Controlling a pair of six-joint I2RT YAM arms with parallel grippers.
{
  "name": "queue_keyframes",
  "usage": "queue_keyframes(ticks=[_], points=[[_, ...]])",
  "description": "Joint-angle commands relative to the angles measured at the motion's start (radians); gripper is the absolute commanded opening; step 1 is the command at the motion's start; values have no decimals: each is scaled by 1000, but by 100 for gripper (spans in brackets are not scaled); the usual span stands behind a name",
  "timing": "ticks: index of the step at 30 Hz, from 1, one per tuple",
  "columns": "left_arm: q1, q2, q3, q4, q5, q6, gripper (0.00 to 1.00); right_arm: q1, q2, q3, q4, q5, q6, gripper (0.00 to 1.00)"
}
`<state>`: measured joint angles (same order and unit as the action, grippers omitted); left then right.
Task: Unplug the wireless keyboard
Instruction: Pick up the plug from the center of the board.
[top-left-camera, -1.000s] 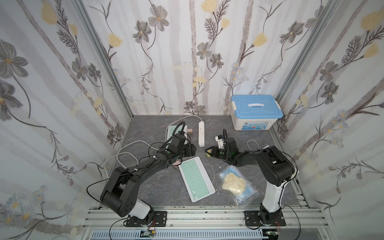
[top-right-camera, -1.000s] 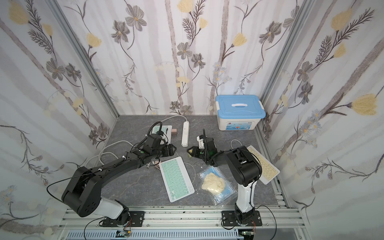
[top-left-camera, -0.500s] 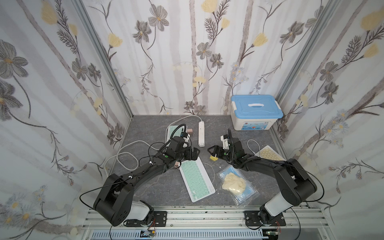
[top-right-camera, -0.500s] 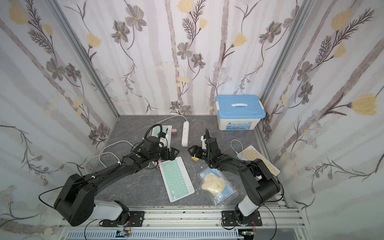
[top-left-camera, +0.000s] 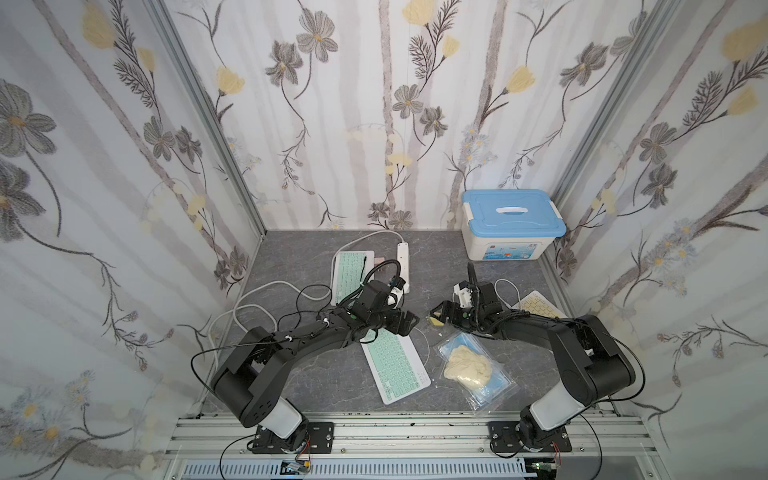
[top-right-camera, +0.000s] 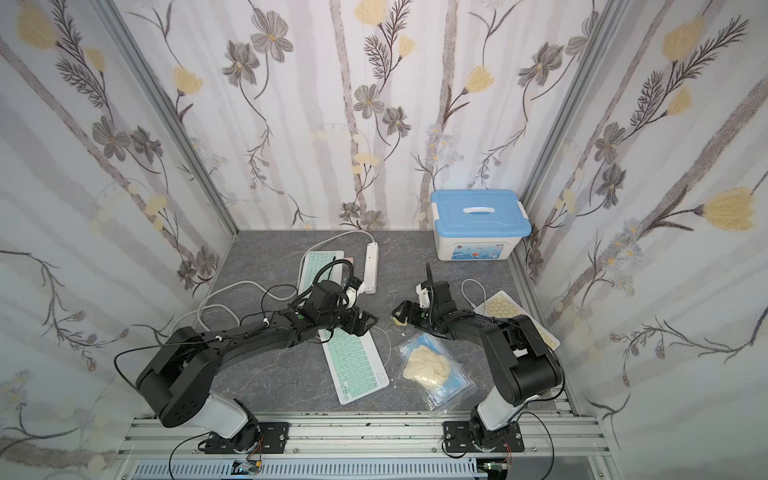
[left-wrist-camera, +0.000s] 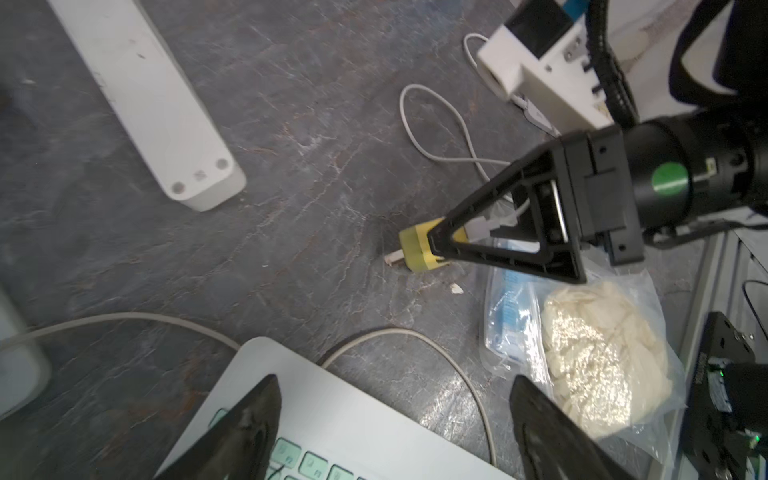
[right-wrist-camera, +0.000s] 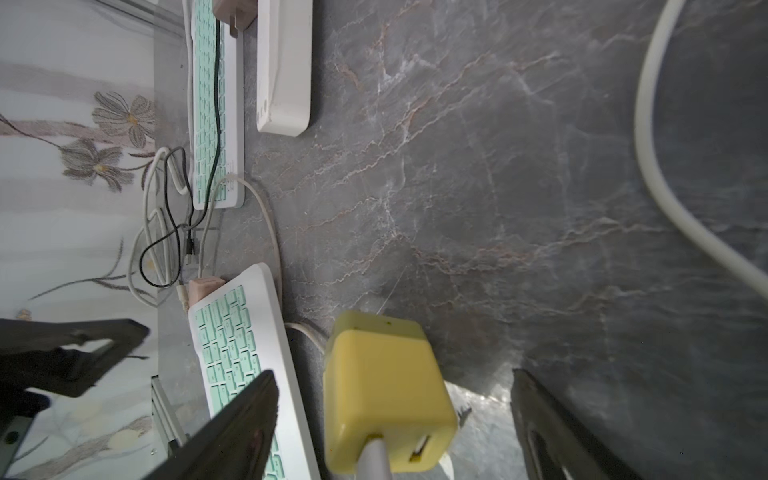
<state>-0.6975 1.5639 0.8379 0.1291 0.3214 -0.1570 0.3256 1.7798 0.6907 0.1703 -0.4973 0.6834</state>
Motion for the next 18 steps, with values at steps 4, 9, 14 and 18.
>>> queue_keyframes(ticks=[4,9,14,18], points=[[-47,141,43,168,86,177,82,-57,-13,-42,87,-199,80,91],[-73,219,93,239,52,222,84,-71,12,-71,170,-263,178,93],[-74,311,129,300,87,260,83,-116,48,-72,235,-297,250,93],[-74,394,190,326,182,267,81,-138,56,-73,241,-278,287,93]])
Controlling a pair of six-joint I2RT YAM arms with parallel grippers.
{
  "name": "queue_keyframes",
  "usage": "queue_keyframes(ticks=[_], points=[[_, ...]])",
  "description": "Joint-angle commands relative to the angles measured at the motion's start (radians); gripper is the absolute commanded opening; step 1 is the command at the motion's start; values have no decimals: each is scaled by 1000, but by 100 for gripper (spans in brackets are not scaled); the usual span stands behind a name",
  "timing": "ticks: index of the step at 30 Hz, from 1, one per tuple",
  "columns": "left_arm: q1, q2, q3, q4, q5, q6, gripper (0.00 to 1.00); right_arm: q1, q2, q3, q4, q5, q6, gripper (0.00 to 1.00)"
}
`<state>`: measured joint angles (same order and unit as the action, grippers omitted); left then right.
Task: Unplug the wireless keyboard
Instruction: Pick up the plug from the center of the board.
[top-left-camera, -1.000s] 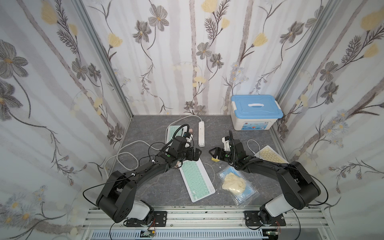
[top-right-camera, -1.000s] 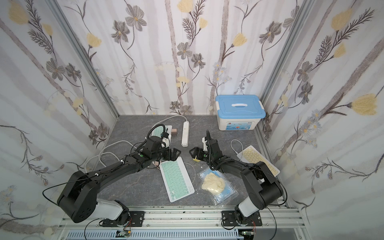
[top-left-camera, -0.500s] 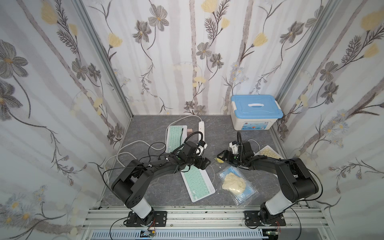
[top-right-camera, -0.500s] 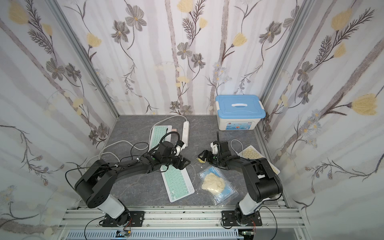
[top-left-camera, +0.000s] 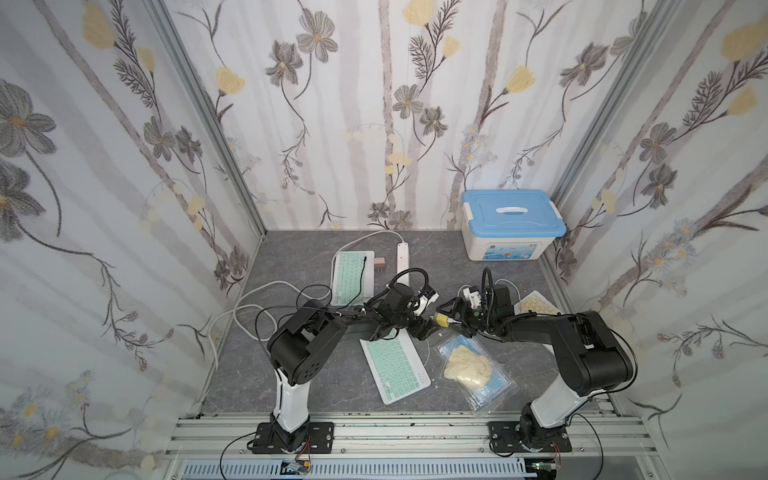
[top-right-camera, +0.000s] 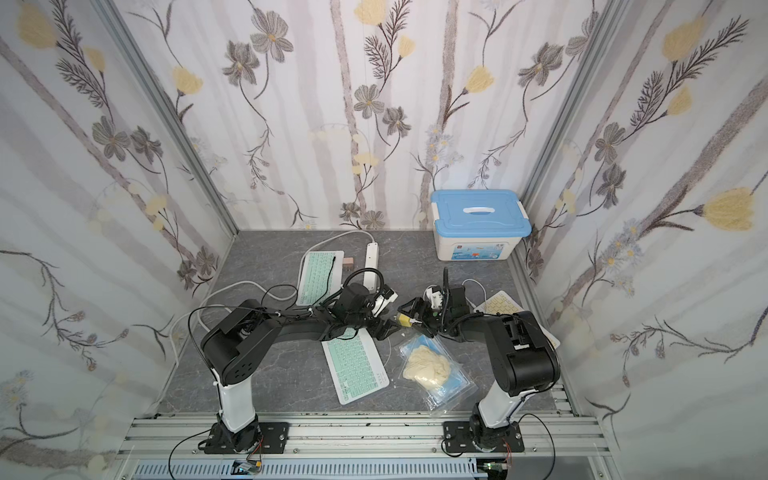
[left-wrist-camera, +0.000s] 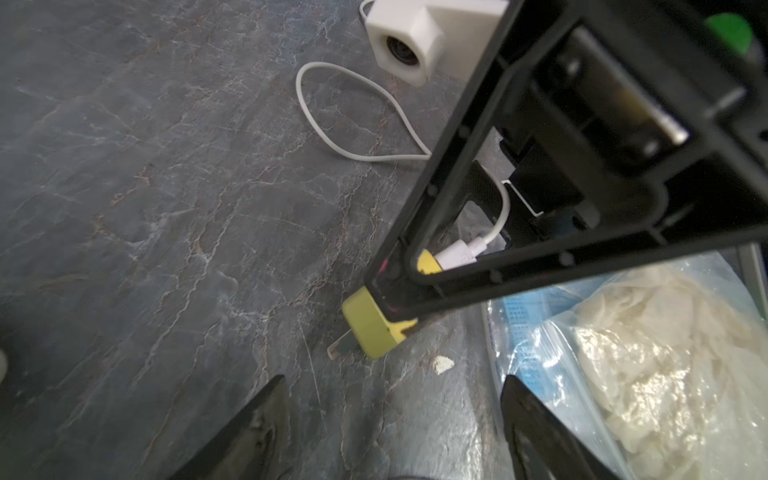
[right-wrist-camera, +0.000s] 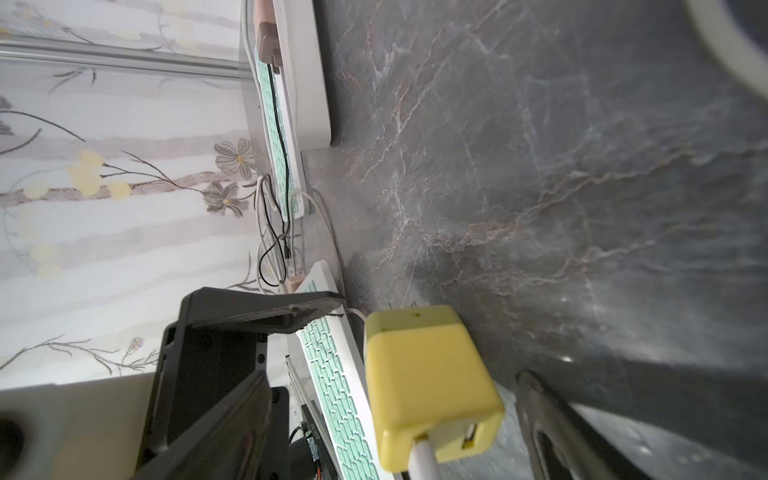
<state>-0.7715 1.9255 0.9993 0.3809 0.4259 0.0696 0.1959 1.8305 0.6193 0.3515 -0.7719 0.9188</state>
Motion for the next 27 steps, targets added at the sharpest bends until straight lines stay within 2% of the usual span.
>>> queue_keyframes(ticks=[1,6,12,16,20,22,27], points=[[1,47,38,91,88,41,81,-11,7,0,58,3,56,92],[1,104,102,108,138,59,81,-22,14,17,11,39,60,92],[1,173,148,104,224,79,68,-39,71,75,-15,20,49,91],[9,184,150,104,239,84,66,-52,86,99,-17,19,58,91],[20,190,133,134,213,70,51,-55,101,111,-21,16,58,91],[20,195,133,130,177,71,48,-55,106,111,-18,18,60,91],[21,213,138,138,185,63,37,-55,113,111,0,14,72,91]])
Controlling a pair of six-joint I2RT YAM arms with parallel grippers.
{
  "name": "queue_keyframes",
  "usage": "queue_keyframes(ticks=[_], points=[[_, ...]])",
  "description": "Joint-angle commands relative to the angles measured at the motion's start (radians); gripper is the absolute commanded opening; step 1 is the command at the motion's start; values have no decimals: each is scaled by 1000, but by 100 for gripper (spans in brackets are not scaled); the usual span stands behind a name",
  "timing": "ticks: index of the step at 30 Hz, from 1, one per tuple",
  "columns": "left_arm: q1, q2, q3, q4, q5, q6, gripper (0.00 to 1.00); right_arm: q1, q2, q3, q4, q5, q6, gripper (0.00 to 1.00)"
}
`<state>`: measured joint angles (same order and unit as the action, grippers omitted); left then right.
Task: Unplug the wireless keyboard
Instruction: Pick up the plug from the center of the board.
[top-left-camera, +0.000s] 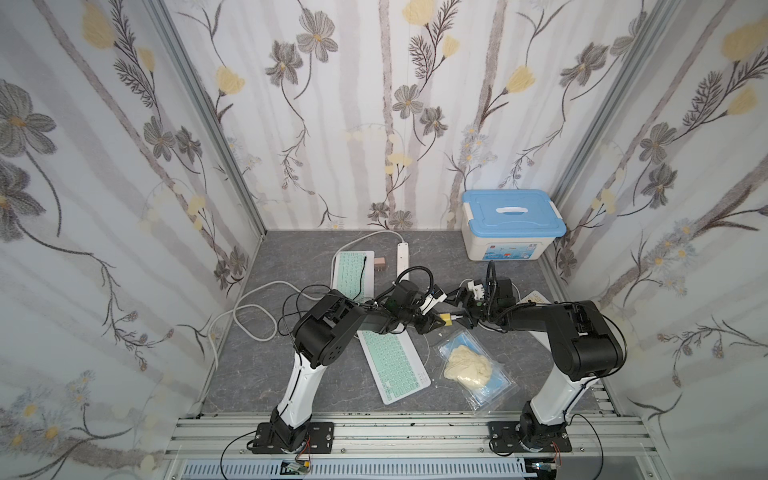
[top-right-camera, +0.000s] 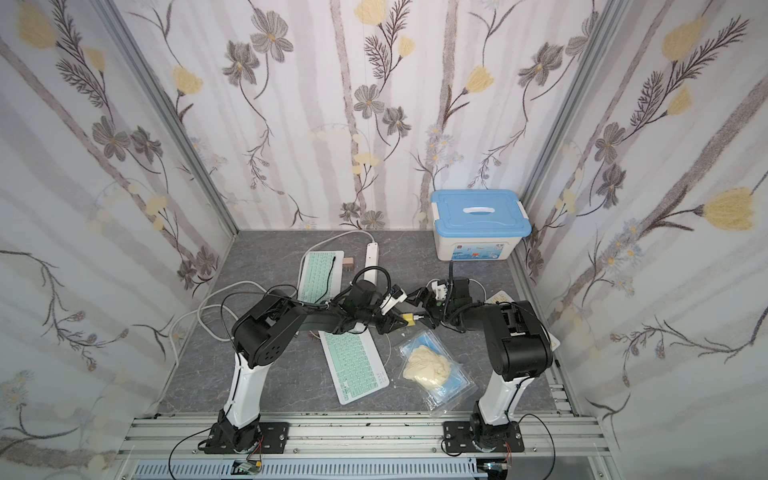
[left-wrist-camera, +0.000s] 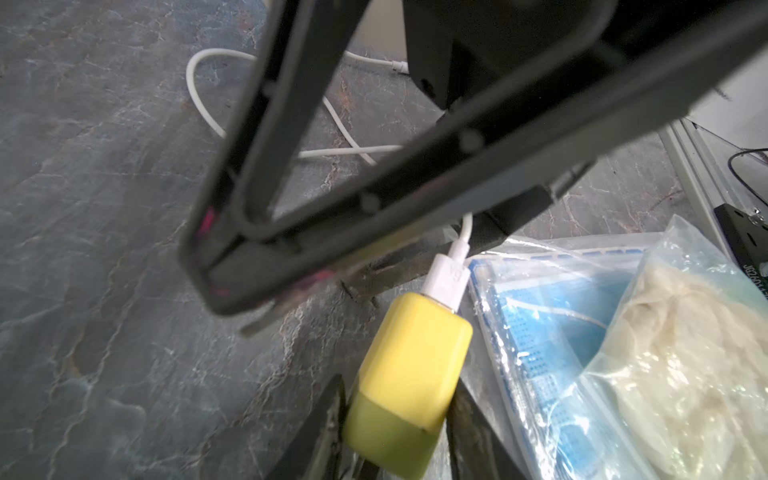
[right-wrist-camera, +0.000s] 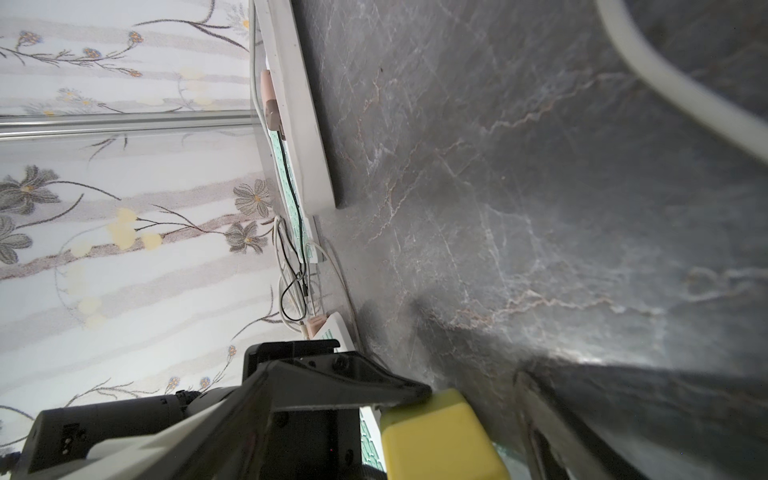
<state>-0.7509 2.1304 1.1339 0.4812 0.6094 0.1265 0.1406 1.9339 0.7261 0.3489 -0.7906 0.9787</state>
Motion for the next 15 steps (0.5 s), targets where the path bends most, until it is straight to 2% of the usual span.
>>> queue_keyframes(ticks=[1,12,15], points=[[1,10,3,40,-1,3,36,1,11,4,5,33,13,91],[2,-8,-11,97,-32,-71,0,1,-6,-7,21,39,16,92],[1,-15,-19,113,-101,-111,0,1,-30,-25,32,37,18,92]])
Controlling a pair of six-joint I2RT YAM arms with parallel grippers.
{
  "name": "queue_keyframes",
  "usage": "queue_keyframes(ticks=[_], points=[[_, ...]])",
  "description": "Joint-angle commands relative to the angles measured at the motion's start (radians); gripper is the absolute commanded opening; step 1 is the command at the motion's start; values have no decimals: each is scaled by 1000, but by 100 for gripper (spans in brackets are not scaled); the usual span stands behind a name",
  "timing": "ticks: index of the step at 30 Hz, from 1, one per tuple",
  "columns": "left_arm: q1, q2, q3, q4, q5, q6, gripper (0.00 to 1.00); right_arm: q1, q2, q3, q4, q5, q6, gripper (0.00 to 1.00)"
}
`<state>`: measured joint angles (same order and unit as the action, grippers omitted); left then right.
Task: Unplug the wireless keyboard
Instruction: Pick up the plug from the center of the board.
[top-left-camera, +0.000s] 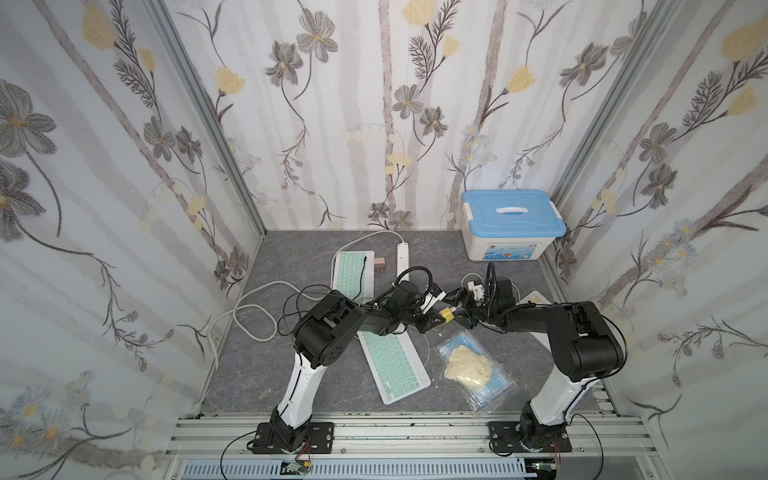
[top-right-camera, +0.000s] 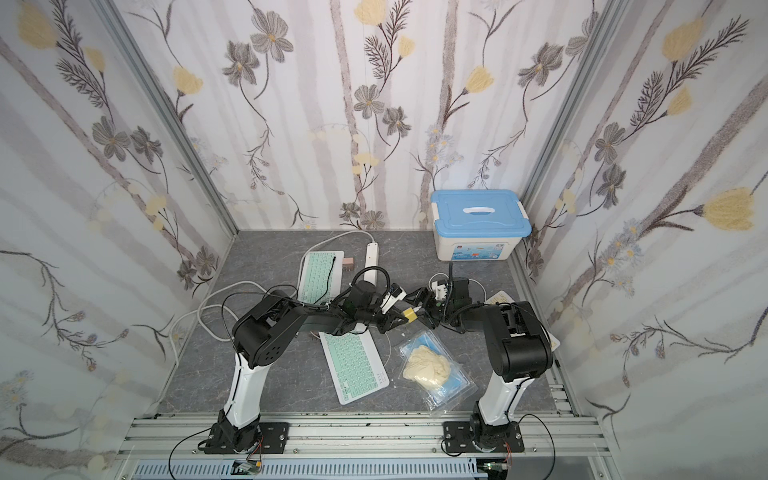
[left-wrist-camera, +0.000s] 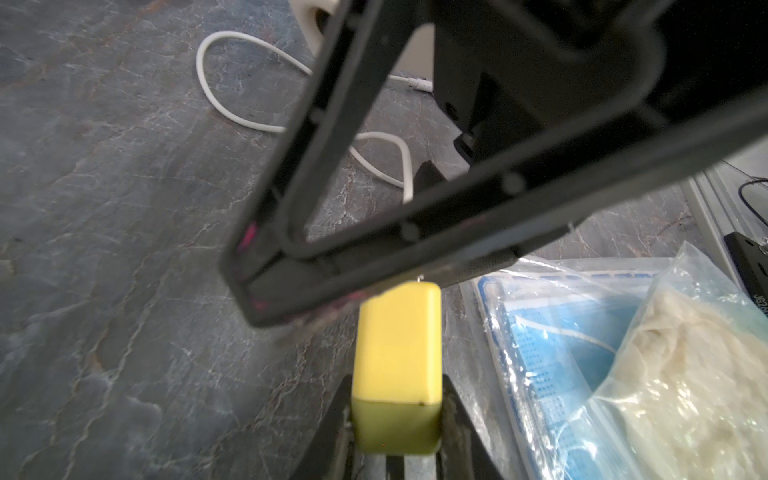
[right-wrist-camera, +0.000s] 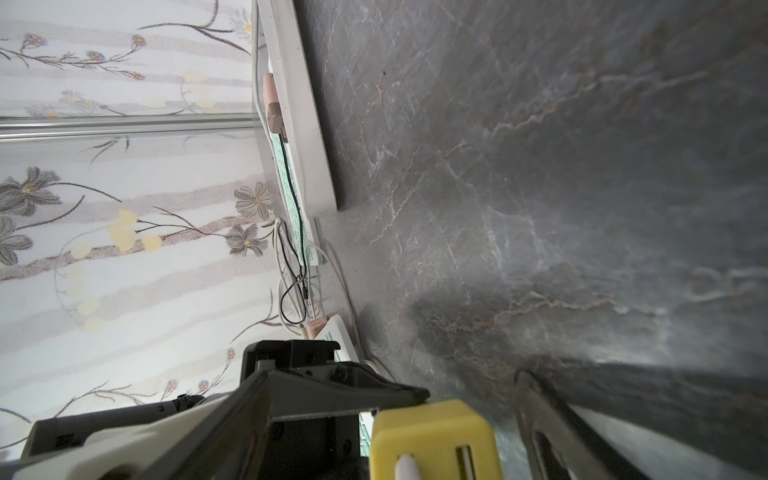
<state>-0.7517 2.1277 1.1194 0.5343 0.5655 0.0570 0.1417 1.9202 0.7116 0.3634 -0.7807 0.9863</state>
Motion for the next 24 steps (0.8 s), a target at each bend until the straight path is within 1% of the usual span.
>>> queue_keyframes(ticks=[1,3,6,9,12,14,16,18,19,20,22,24], points=[[3,-15,-7,61,-78,-55,0,-1,-29,-16,18,29,8,92],[3,-22,-2,44,-123,-77,0,0,-50,-31,21,28,2,92],[6,-39,-4,29,-142,-99,0,1,-91,-62,32,26,-13,92],[6,-67,-5,-13,-188,-118,0,1,-156,-112,50,26,-28,92],[11,-107,-15,-47,-210,-124,0,0,-239,-151,27,50,-63,92],[16,-136,-9,-93,-195,-114,0,0,-306,-178,29,75,-83,91],[31,-160,22,-175,-118,-101,0,0,-386,-216,92,84,-90,89],[60,-180,52,-250,-36,-112,0,1,-462,-265,203,84,-87,89],[69,-194,58,-277,-16,-111,0,1,-492,-280,232,96,-87,90],[76,-214,63,-311,-11,-98,0,1,-526,-294,245,121,-90,90],[77,-265,71,-386,-40,-44,0,2,-572,-310,254,158,-97,90],[75,-310,98,-509,-82,21,0,1,-602,-318,261,181,-85,89]])
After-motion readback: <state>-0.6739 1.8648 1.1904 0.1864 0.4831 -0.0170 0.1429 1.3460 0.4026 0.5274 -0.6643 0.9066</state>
